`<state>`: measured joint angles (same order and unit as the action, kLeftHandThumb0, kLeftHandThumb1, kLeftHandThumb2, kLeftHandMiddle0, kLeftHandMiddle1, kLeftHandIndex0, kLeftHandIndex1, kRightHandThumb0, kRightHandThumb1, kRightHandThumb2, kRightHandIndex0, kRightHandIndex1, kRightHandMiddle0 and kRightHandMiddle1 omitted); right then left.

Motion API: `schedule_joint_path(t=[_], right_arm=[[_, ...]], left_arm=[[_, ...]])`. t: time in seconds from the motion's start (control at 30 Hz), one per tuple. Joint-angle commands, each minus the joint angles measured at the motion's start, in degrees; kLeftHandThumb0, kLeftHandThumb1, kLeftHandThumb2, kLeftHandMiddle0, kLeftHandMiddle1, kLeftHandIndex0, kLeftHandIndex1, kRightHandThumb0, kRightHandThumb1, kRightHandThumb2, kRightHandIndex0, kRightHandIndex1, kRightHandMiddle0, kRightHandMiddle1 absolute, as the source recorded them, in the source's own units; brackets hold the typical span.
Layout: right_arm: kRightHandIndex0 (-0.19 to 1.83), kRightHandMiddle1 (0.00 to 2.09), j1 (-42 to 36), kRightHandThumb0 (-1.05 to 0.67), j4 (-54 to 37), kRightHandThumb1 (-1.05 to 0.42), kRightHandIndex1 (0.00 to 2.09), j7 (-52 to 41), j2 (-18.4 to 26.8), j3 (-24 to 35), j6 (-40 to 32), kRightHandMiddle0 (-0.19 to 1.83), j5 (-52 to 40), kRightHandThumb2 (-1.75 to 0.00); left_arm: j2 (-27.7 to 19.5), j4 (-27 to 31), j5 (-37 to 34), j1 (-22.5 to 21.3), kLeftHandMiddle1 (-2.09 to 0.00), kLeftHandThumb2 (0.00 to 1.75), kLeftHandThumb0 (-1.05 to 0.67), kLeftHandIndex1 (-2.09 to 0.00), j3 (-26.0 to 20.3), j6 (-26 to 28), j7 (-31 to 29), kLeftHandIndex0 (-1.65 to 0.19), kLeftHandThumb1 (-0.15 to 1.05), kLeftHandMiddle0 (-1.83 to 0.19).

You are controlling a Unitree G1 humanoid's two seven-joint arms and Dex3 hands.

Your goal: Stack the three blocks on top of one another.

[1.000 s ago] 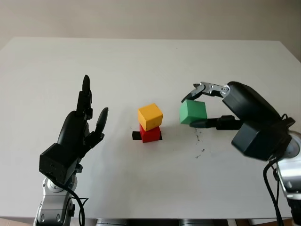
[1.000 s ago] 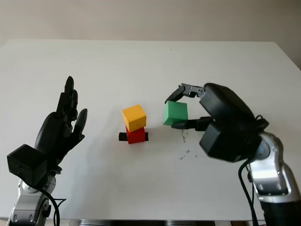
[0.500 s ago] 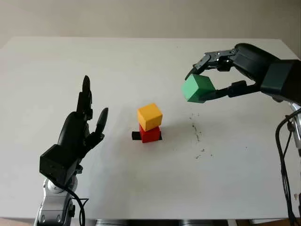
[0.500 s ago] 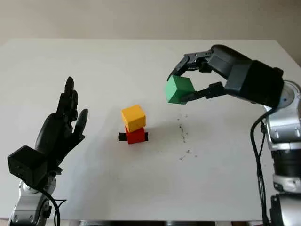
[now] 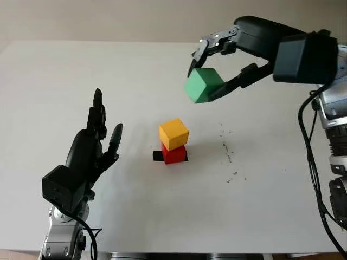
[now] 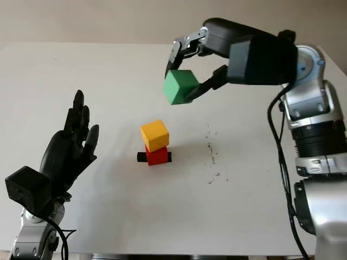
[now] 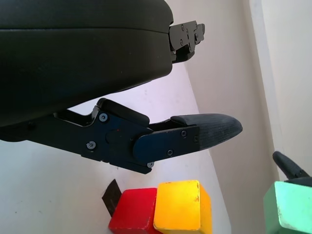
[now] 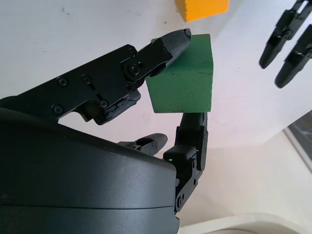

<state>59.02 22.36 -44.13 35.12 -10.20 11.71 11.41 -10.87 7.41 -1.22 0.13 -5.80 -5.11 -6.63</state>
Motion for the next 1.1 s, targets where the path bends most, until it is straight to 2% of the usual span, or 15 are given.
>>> schedule_joint_path(t=[0.0,0.23,0.43,0.67,1.07], right_arm=[[0.45,1.42,1.9,-0.50,-0.2,-0.92,0.04,-0.2,-1.0,-0.5,0.0,0.49,0.0,-0.06],[0.43,1.48,-1.0,-0.47,-5.5,-0.95,0.03,0.4,-4.1,-2.4,-3.9,0.38,1.5,-0.06],[0.40,1.54,-2.8,-0.45,-5.3,-0.96,0.02,0.7,-6.0,-3.5,-5.0,0.34,1.9,-0.05],[0.37,1.54,-3.6,-0.44,-5.7,-0.96,0.02,-0.3,-5.9,-4.7,-6.3,0.32,2.9,-0.05],[0.32,1.56,-2.3,-0.41,-6.0,-0.97,0.01,-3.6,-4.6,-6.7,-4.0,0.31,6.2,-0.05]], left_arm=[[0.5,1.5,-0.2,0.7,0.00,0.62,-0.81,0.00,-0.3,0.3,0.6,0.19,1.05,0.19],[0.7,0.9,-1.5,0.6,0.00,0.67,-0.79,0.00,-0.4,-1.1,0.1,0.19,1.05,0.19],[0.8,1.2,-1.8,0.8,0.00,0.69,-0.78,0.00,0.0,-1.0,-0.2,0.19,1.05,0.19],[1.1,1.0,-1.4,0.8,0.00,0.68,-0.78,0.00,0.0,-1.5,0.3,0.19,1.05,0.19],[1.2,1.0,-1.6,1.3,0.00,0.65,-0.78,0.00,0.2,-2.0,0.2,0.19,1.05,0.19]])
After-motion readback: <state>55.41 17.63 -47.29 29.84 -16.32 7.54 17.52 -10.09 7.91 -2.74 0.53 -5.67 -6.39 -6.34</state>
